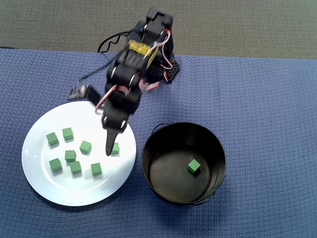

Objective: Pick up the green cubes from the white plate and place them in the black recipient

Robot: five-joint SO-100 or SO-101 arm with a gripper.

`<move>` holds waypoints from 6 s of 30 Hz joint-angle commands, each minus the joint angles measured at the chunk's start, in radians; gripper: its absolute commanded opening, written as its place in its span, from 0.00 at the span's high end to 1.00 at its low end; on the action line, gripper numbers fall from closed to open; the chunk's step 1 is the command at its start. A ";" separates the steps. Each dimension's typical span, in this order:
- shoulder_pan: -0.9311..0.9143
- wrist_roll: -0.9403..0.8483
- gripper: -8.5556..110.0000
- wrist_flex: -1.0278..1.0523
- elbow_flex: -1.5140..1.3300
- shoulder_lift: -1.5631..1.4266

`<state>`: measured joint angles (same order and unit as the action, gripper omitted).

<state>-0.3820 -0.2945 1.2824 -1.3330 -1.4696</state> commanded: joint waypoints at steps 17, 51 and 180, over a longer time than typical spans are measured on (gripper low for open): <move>0.061 0.110 0.72 0.064 0.040 0.143; -0.057 -0.462 0.74 -0.020 -0.074 0.184; -0.278 0.008 0.75 -0.103 0.127 0.308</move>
<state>-0.6765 -0.2777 1.1474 -1.3054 -1.1689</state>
